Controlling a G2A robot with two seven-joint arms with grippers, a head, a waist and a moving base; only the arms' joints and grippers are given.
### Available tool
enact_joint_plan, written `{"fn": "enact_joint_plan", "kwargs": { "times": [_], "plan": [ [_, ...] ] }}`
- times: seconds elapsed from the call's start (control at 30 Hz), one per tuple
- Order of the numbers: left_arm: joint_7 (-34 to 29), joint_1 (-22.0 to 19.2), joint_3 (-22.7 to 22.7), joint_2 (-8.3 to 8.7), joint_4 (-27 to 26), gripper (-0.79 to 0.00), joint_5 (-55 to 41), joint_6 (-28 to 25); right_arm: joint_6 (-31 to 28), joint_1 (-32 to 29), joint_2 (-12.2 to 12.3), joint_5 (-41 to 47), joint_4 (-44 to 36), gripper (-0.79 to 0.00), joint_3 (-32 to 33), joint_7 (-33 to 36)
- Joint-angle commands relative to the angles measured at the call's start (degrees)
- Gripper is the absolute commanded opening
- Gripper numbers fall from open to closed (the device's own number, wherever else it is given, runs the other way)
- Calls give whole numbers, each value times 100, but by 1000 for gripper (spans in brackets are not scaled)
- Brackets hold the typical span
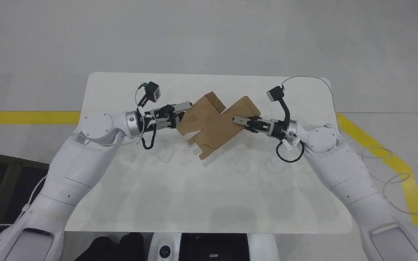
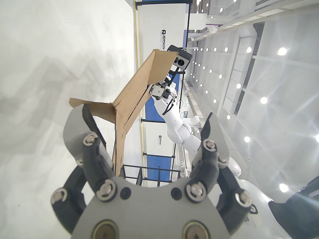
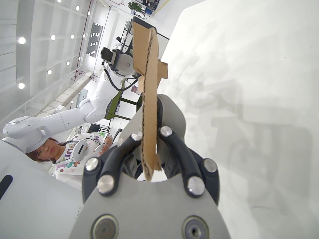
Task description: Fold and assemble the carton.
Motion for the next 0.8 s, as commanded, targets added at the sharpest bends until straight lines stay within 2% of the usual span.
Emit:
{"fn": "enact_joint_plan", "kwargs": {
  "times": [0.0, 0.1, 0.2, 0.43, 0.67, 0.77],
  "plan": [
    [-40, 14, -32, -3, -21, -234, 17, -27, 6, -6, -10, -15, 29, -785, 14, 4],
    [-79, 49, -53, -9, -40, -215, 89, -48, -2, -21, -21, -39, 70, -785, 43, 9],
    [-95, 78, -67, -19, -41, -259, 128, -41, -1, -34, -33, -67, 88, -785, 71, -5],
    [-128, 131, -176, -19, -123, -209, 313, -119, 19, -69, -52, -142, 120, -785, 150, -9],
    [-104, 180, -161, -44, -180, -265, 537, -115, 38, -79, -83, -198, 88, -785, 192, -5],
    [-104, 175, -137, -62, -161, -348, 609, -101, 47, -88, -96, -211, 78, -785, 210, -5]
  ]
}}
